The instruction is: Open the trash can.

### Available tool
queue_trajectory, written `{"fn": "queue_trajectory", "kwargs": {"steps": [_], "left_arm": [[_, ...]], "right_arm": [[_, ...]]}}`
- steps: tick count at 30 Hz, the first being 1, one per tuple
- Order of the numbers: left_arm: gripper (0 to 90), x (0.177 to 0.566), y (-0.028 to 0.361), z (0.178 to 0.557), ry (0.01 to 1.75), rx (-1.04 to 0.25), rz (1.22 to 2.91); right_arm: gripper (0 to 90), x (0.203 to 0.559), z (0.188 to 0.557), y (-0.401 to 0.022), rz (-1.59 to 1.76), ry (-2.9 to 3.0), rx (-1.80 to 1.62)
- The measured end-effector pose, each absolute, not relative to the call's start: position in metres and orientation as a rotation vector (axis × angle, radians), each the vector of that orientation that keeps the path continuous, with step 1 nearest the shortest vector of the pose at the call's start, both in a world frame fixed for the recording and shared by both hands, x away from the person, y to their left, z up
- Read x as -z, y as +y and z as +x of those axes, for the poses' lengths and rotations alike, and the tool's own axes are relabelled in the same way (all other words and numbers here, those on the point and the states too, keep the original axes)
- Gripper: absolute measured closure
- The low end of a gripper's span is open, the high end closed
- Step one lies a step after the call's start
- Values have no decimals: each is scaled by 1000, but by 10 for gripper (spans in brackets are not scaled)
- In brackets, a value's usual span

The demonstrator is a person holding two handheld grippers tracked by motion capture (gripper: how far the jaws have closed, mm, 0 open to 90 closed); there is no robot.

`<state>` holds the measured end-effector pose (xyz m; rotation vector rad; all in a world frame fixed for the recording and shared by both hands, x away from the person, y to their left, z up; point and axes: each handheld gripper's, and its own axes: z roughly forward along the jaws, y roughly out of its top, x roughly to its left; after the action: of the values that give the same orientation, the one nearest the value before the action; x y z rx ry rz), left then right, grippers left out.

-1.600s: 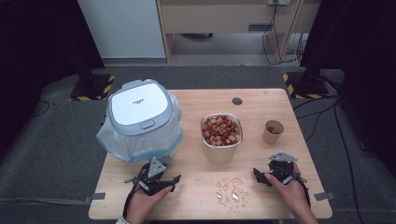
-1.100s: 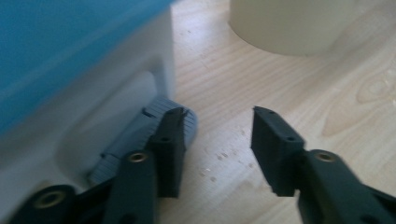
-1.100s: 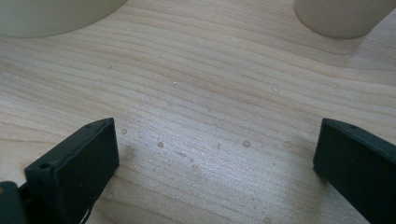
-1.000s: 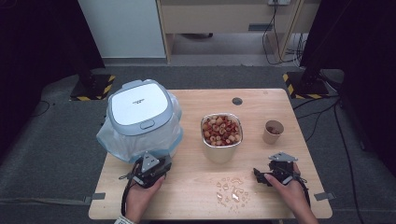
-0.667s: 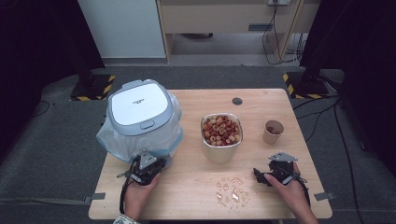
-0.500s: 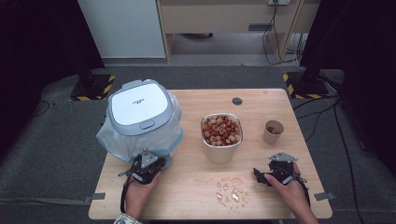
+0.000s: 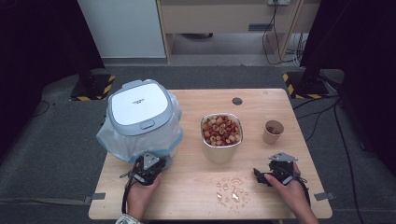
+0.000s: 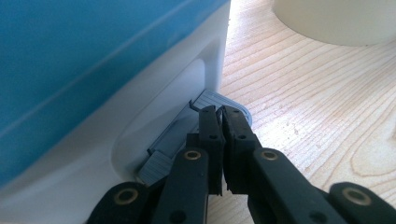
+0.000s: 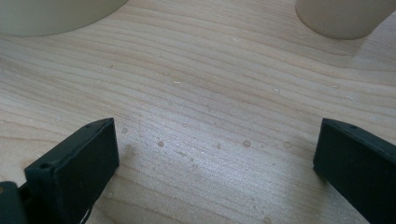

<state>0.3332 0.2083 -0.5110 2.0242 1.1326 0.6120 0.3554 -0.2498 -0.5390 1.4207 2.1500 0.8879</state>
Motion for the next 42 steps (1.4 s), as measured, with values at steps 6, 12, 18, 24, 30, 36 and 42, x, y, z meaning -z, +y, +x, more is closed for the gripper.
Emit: {"fn": "queue_trajectory", "kwargs": {"steps": [6,12,18,24,30,36,42], "left_arm": [[869,513,205,332,1139,-635,2035],[872,516,204,334,1140,-637,2053],[877,522,203,336,1139,-629,2082],[873,522,203,337,1145,-621,2078],[872,522,203,337,1141,-622,2083],[872,522,203,337,1138,-624,2089],[872,522,202,337,1137,-631,2091]], "right_arm": [[5,539,355,-250,1415,2154,-887],[6,539,355,-250,1415,2154,-887],[5,539,355,-250,1416,2154,-887],[5,539,355,-250,1416,2154,-889],[10,539,356,-252,1406,2165,-898],[57,533,359,-258,1420,2124,-921],[57,528,360,-262,1423,2076,-921]]}}
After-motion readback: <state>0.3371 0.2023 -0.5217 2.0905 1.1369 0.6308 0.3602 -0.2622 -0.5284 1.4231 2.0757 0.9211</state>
